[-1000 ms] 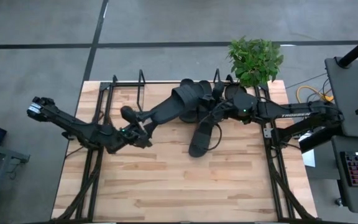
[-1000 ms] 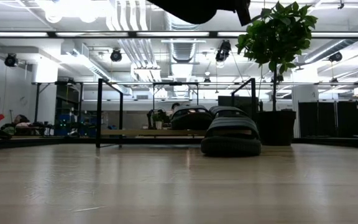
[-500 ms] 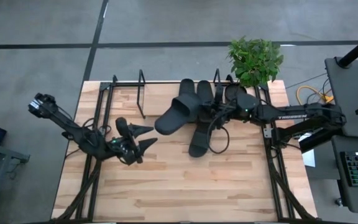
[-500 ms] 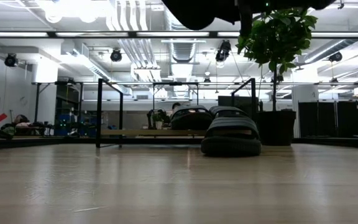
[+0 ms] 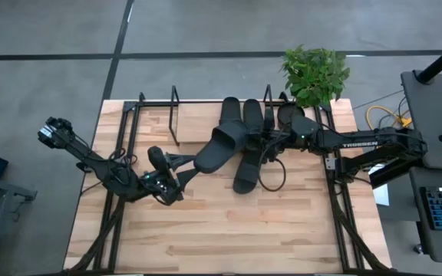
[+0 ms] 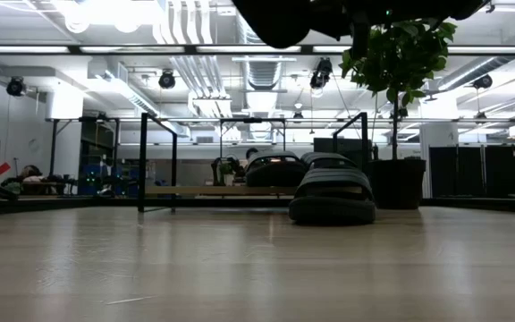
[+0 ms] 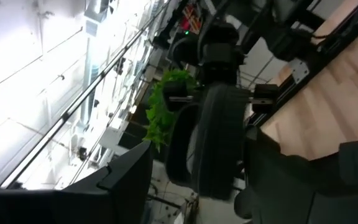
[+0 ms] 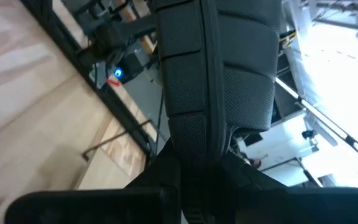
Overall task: Pick and place slides into the shelf
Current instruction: Put the top left black slides on the shelf
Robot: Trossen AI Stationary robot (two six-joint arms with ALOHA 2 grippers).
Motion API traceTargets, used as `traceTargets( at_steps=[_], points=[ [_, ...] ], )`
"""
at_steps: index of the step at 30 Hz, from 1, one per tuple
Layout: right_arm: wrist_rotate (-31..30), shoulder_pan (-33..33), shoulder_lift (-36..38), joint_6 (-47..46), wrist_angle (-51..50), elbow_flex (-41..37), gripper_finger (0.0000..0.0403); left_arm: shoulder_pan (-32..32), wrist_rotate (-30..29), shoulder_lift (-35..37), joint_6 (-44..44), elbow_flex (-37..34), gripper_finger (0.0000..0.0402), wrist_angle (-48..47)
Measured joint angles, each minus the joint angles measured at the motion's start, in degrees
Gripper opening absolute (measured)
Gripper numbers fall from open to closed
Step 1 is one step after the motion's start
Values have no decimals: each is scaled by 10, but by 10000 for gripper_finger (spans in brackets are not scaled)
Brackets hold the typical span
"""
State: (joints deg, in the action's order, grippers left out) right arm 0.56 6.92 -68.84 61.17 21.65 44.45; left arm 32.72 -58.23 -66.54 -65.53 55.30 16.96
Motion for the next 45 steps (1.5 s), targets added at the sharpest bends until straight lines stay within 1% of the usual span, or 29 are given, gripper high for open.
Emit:
traceTargets(
  at_steps=[2, 6, 12, 17, 19, 21, 24, 30, 32, 35, 37, 38, 40, 43, 45],
  points=[
    [-2, 0, 0, 1, -5, 0, 37, -3, -6, -6, 1, 9, 235, 0],
    [-3, 1, -3, 3, 0, 0, 37, -11, 8, -19, 11, 15, 235, 2],
    [-4, 2, -3, 4, -5, 0, 37, -23, 9, -42, 18, 15, 235, 0],
    [-4, 2, -4, 4, -6, 0, 37, -40, 8, -44, 23, 15, 235, 1],
    [-4, 2, -4, 8, -6, 0, 37, -45, 9, -46, 33, 14, 228, 0],
    [-4, 2, -4, 14, -5, 0, 36, -50, 10, -51, 37, 14, 211, 0],
    [-4, 2, -4, 19, -4, 0, 36, -59, 10, -64, 37, 14, 168, 0],
    [-6, 2, -3, 18, 0, 0, 36, -68, 11, -91, 3, 16, 39, 0],
    [-7, 2, -2, 2, 0, 0, 38, -71, 9, -93, 2, 17, 34, 3],
    [-17, 2, 2, -35, 1, 0, 77, -72, 6, -91, 2, 17, 33, 6],
    [-48, 1, 7, -62, 2, 0, 108, -72, -7, -90, 3, 16, 33, 6],
    [-67, 0, 11, -75, 0, 0, 122, -72, -20, -87, 0, 16, 33, 3],
    [-93, 0, 24, -98, -4, 0, 145, -72, -87, -82, -13, 14, 33, -5],
    [-99, -2, 44, -120, -15, 1, 167, -77, -135, -78, -36, 14, 33, 2],
    [-98, -5, 53, -137, -18, 1, 173, -79, -144, -80, -40, 8, 33, -1]
  ],
)
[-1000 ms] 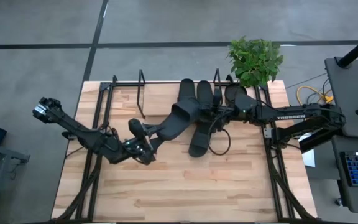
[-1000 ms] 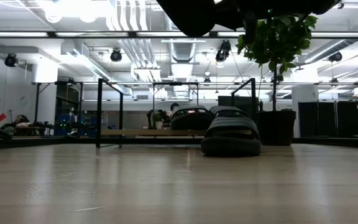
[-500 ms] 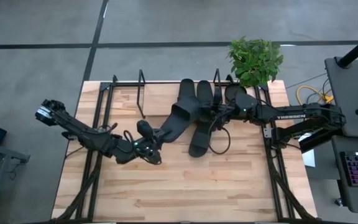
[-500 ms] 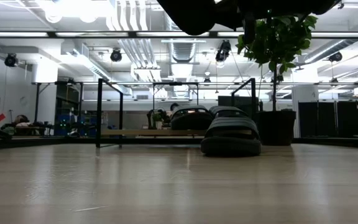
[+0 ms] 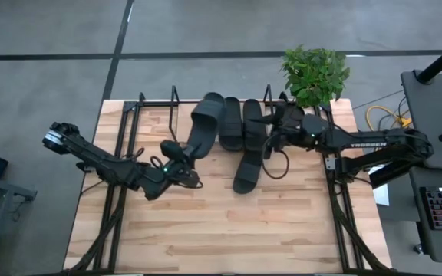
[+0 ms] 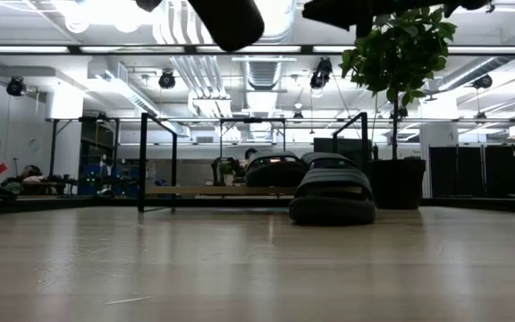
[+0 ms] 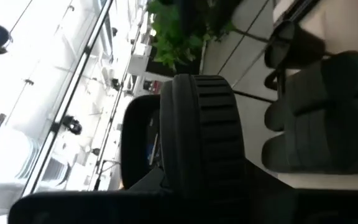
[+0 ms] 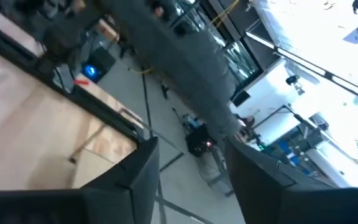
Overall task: Pick and place slides into the shelf
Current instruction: Put the top left black slides on the shelf
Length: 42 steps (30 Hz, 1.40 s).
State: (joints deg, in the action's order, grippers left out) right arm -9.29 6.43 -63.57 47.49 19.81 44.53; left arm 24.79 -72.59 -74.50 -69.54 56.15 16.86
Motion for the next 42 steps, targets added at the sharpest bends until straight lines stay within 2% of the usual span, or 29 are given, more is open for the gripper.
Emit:
traceTargets(
  at_steps=[3, 7, 15, 23, 30, 37, 42],
  points=[
    [-6, -5, 6, -22, 7, 2, 177, -7, 2, -3, -11, -11, 33, 0],
    [-62, -16, -5, -64, -19, 31, 179, -22, -2, -20, -19, -15, 33, -27],
    [-77, -33, -74, -164, -282, 201, 180, -59, -9, -60, -28, -8, 33, -55],
    [-105, -36, -205, -122, -388, 366, 180, -75, -5, -86, -44, -8, 33, -53],
    [-119, -35, -304, -84, -447, 478, 178, -75, -5, -72, -44, -8, 33, -54],
    [-190, -35, -366, -61, -470, 554, 172, -75, -6, -70, -48, -8, 33, -53],
    [-203, -31, -375, -45, -486, 577, 171, -74, -8, -70, -48, -9, 33, -54]
  ],
)
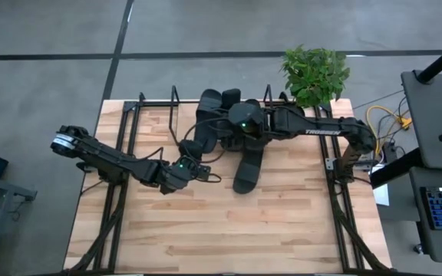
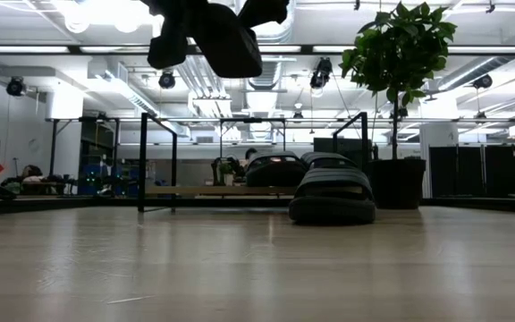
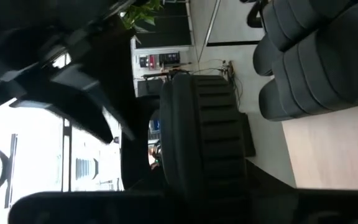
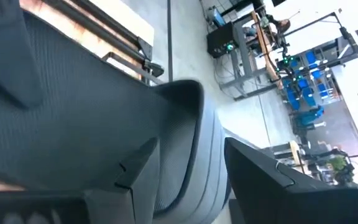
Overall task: Pick and place slides into the shelf
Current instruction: Put the top left black slides on the shelf
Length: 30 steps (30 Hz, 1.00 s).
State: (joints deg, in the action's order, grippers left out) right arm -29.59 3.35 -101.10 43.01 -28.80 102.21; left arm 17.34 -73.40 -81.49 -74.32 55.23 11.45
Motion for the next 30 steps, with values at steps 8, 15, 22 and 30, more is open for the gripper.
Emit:
traceTargets(
  at_steps=[8, 15, 22, 30],
  points=[
    [0, 26, 7, 5, -10, -5, 167, 1, -2, 0, -2, 5, 33, 1],
    [4, 35, 8, 3, -10, -5, 166, 2, -4, 0, -13, 5, 33, 10],
    [-2, 35, 8, -14, -8, -5, 164, 2, -3, 0, -44, 14, 33, 20],
    [-17, 35, 11, -34, -11, -4, 162, 2, 10, -1, -105, 27, 33, 20]
  ],
)
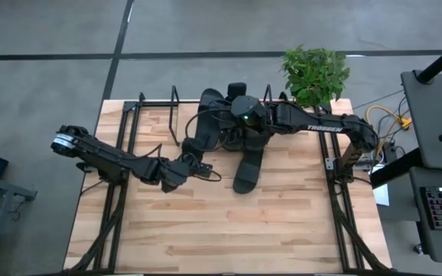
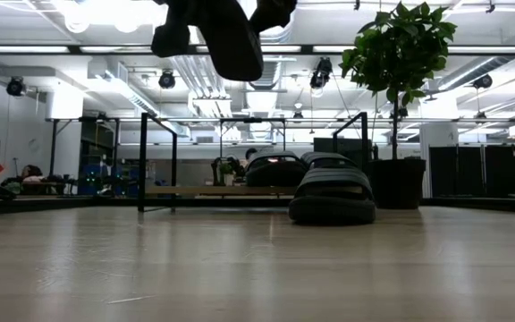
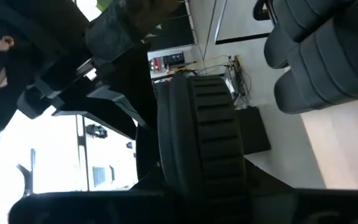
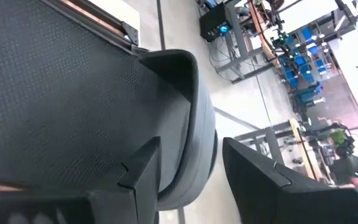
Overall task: Pick and place slides into the shelf
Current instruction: Put the top left black slides on the shelf
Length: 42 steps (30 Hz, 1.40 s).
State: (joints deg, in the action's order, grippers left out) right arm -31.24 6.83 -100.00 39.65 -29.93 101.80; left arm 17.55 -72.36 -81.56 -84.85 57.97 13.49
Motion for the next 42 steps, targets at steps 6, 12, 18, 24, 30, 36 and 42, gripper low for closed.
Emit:
traceTargets(
  at_steps=[6, 12, 18, 24, 30, 36, 42],
  points=[
    [-20, -1, -1, -15, -41, 17, 157, -1, 23, 0, -40, 5, 33, 0],
    [-23, -1, -1, -22, -63, 34, 126, -4, 30, 0, -59, 15, 33, 2],
    [-29, -1, -3, -9, -75, 38, 27, -4, 35, 0, -59, 21, 32, 3],
    [-34, -1, -3, 2, -67, 37, 11, -4, 37, 0, -51, 22, 46, 30],
    [-38, -1, -3, 30, -34, 35, 9, -3, 43, 13, 17, 21, 119, 46],
    [-49, 11, -3, 46, -20, 28, 9, 2, 25, 76, 111, -1, 157, 0],
    [-18, 18, -3, 54, 10, 8, 8, 7, 63, 169, 362, -13, 161, -162]
  ],
)
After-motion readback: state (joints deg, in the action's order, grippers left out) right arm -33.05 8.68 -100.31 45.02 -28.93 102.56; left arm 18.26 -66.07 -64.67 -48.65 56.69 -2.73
